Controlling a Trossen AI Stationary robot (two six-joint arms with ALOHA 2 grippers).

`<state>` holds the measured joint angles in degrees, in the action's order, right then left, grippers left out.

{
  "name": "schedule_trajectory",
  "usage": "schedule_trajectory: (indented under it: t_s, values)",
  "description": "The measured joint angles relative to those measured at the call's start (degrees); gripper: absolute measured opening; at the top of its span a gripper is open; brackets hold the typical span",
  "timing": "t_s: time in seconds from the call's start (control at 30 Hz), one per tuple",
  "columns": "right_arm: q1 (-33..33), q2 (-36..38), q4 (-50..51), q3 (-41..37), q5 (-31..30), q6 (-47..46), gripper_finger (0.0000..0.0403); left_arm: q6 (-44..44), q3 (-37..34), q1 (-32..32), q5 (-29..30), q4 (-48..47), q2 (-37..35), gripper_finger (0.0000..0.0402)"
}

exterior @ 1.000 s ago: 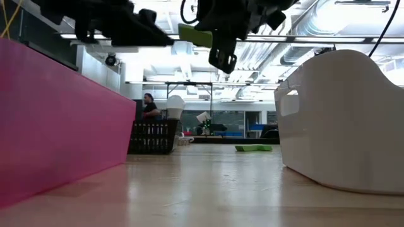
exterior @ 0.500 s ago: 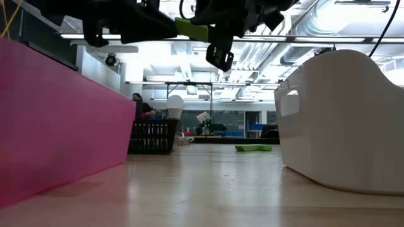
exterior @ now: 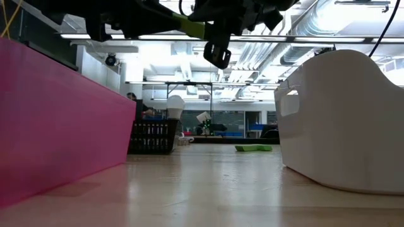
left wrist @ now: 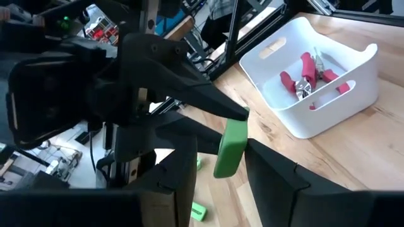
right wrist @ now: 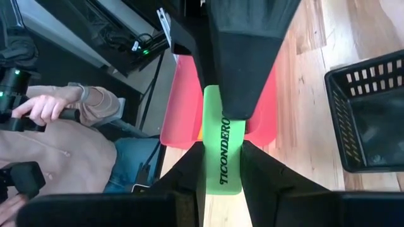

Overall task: Pick & Place School Supplies
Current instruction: Put the green eraser into the black bin

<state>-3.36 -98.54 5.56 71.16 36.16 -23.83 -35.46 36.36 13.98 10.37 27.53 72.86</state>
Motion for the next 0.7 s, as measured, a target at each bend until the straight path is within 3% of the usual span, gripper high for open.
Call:
schedule_trajectory:
  t_s: [0.7]
  values:
    - [0.0, 0.0, -1.0, 0.0, 0.4, -0.1, 0.0068, -2.2, 0.0, 0.6, -0.4, 0.3, 0.0, 0.0038]
